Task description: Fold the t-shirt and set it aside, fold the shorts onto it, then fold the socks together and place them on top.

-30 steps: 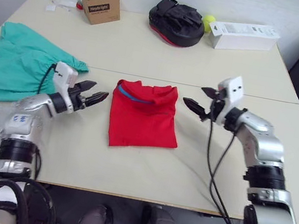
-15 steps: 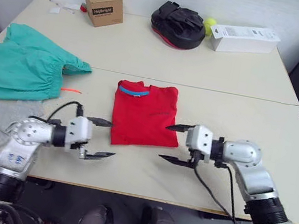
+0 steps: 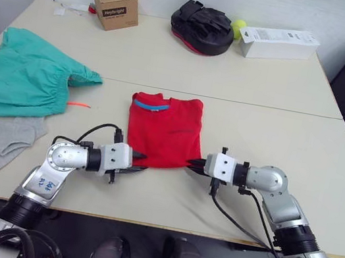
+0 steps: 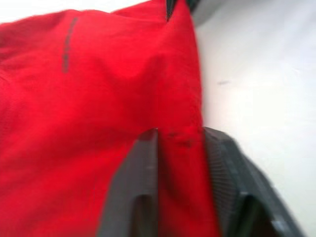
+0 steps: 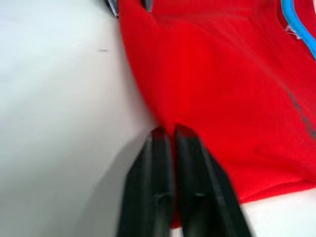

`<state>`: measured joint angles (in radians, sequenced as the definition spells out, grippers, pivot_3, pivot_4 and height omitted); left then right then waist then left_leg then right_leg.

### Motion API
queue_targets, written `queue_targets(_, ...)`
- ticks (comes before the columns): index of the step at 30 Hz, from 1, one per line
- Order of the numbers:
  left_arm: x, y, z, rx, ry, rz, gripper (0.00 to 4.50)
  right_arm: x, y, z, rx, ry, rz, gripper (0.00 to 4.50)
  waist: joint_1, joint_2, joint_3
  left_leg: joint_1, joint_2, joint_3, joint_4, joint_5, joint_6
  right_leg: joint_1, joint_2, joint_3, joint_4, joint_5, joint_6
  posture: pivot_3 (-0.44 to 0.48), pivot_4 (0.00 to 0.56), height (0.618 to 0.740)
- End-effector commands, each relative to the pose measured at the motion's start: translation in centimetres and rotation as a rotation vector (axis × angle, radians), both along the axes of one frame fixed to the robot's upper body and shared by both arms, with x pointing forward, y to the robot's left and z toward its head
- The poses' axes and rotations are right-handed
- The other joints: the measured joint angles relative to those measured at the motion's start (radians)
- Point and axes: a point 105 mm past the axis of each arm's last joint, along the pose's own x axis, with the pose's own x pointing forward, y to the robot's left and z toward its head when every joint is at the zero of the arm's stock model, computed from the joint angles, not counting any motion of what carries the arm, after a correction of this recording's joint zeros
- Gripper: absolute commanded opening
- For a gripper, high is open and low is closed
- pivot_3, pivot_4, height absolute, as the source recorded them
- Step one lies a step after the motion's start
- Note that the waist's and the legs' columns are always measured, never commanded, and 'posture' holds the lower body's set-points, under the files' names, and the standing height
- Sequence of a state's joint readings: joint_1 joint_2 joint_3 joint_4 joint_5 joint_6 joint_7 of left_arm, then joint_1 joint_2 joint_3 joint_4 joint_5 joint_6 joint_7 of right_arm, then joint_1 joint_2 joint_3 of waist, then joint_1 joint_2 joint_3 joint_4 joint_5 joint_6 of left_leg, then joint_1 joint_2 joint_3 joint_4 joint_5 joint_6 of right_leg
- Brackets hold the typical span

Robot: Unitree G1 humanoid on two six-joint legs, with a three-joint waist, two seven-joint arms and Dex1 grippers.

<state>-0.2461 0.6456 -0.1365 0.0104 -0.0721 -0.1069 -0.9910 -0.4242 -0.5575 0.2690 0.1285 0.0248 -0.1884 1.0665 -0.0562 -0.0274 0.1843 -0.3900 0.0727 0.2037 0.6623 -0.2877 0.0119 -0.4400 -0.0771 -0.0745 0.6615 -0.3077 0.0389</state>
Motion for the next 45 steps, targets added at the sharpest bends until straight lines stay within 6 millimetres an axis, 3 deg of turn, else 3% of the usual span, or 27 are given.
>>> queue_targets(1, -2.2, 0.6, -0.7, 0.030, 0.068, -0.079, 0.03, -2.7, 0.3, 1.1, 0.022, 0.034, 0.087, 0.00, 0.002, 0.000, 0.000, 0.000, 0.000, 0.000, 0.000, 0.000, 0.000, 0.000, 0.000, 0.000, 0.000, 0.000, 0.000, 0.000, 0.150, 0.740)
queue_targets(8, -5.8, 1.6, -0.2, 0.052, 0.147, -0.126, 0.03, -8.3, -0.5, 0.4, -0.009, 0.177, 0.151, 0.00, 0.003, 0.000, 0.000, 0.001, 0.000, -0.002, -0.001, -0.002, 0.000, 0.002, -0.001, -0.001, -0.002, -0.001, -0.001, 0.000, 0.150, 0.740)
queue_targets(15, -7.6, 2.2, 0.1, 0.024, 0.236, -0.109, 0.03, -8.8, -1.0, -0.5, 0.064, 0.261, 0.025, 0.00, 0.004, 0.000, 0.000, 0.001, 0.000, -0.002, -0.001, -0.005, -0.003, 0.002, -0.001, -0.001, -0.003, -0.001, -0.001, 0.000, 0.150, 0.740)
queue_targets(16, -7.8, 2.2, 0.1, 0.021, 0.254, -0.105, 0.38, -8.9, -1.1, -0.5, 0.067, 0.257, 0.031, 0.50, 0.004, 0.000, 0.000, 0.001, 0.000, -0.003, -0.001, -0.005, -0.003, 0.002, -0.001, -0.001, -0.003, -0.001, -0.001, 0.000, 0.150, 0.740)
queue_targets(18, -8.0, 2.4, 0.1, 0.015, 0.281, -0.096, 0.72, -9.0, -1.5, -0.6, 0.059, 0.260, 0.030, 1.02, 0.003, 0.000, 0.000, 0.001, 0.000, -0.002, -0.001, -0.005, -0.002, 0.002, -0.001, -0.001, -0.003, -0.001, -0.001, 0.000, 0.150, 0.740)
queue_targets(20, -8.0, 2.8, 0.3, 0.002, 0.289, -0.082, 1.39, -9.1, -2.0, -0.2, 0.061, 0.272, 0.033, 1.77, 0.003, 0.000, 0.000, 0.001, 0.000, -0.002, -0.001, -0.005, -0.002, 0.002, -0.001, -0.001, -0.003, -0.001, -0.001, 0.000, 0.150, 0.740)
queue_targets(25, -7.9, 4.3, 1.8, -0.064, 0.327, -0.026, 2.98, -9.6, -2.9, 2.7, 0.188, 0.350, 0.045, 3.49, 0.007, 0.000, 0.000, 0.001, 0.000, -0.003, -0.001, -0.004, 0.001, 0.002, -0.001, -0.002, -0.003, -0.001, -0.002, 0.000, 0.150, 0.740)
queue_targets(28, -6.4, 4.8, 4.2, -0.219, 0.325, 0.044, 2.98, -8.8, -2.4, 5.0, 0.309, 0.379, 0.034, 3.49, 0.005, -0.001, 0.000, 0.001, 0.000, -0.003, -0.001, -0.004, 0.001, 0.002, -0.001, -0.001, -0.003, -0.001, -0.002, 0.000, 0.150, 0.740)
queue_targets(31, -4.9, 4.4, 5.6, -0.345, 0.328, 0.082, 3.01, -7.2, -1.4, 6.3, 0.423, 0.373, 0.003, 2.84, 0.007, -0.001, 0.000, 0.001, 0.000, -0.005, -0.001, -0.006, 0.001, 0.004, -0.001, -0.003, -0.003, -0.001, -0.002, 0.000, 0.150, 0.740)
queue_targets(34, -3.4, 3.0, 4.9, -0.354, 0.305, 0.078, 2.12, -6.5, 0.4, 5.0, 0.365, 0.312, 0.037, 1.75, 0.009, -0.001, 0.000, 0.002, 0.000, -0.005, -0.001, -0.004, 0.001, 0.006, -0.001, -0.003, -0.003, -0.001, -0.002, 0.000, 0.150, 0.740)
queue_targets(39, -1.4, 0.1, 2.0, -0.302, 0.260, 0.081, 0.47, -4.8, 3.2, 2.6, 0.332, 0.208, 0.054, 0.00, 0.013, -0.001, 0.000, 0.002, -0.001, -0.003, 0.000, -0.004, 0.001, 0.006, 0.000, -0.003, -0.006, -0.001, 0.000, 0.000, 0.150, 0.740)
queue_targets(41, -0.9, -0.5, 1.0, -0.293, 0.255, 0.111, 0.03, -4.4, 4.0, 1.2, 0.312, 0.201, 0.052, 0.00, 0.012, -0.001, 0.000, 0.001, -0.001, -0.003, 0.001, -0.004, 0.001, 0.006, 0.000, -0.003, -0.006, 0.000, 0.001, 0.000, 0.150, 0.740)
queue_targets(45, -0.7, -1.2, 0.1, -0.291, 0.276, 0.141, 0.03, -3.5, 4.4, -1.0, 0.273, 0.211, -0.007, 0.00, 0.013, -0.001, 0.000, 0.001, -0.001, -0.003, 0.001, -0.004, 0.002, 0.006, 0.000, -0.003, -0.005, 0.000, 0.001, 0.000, 0.150, 0.740)
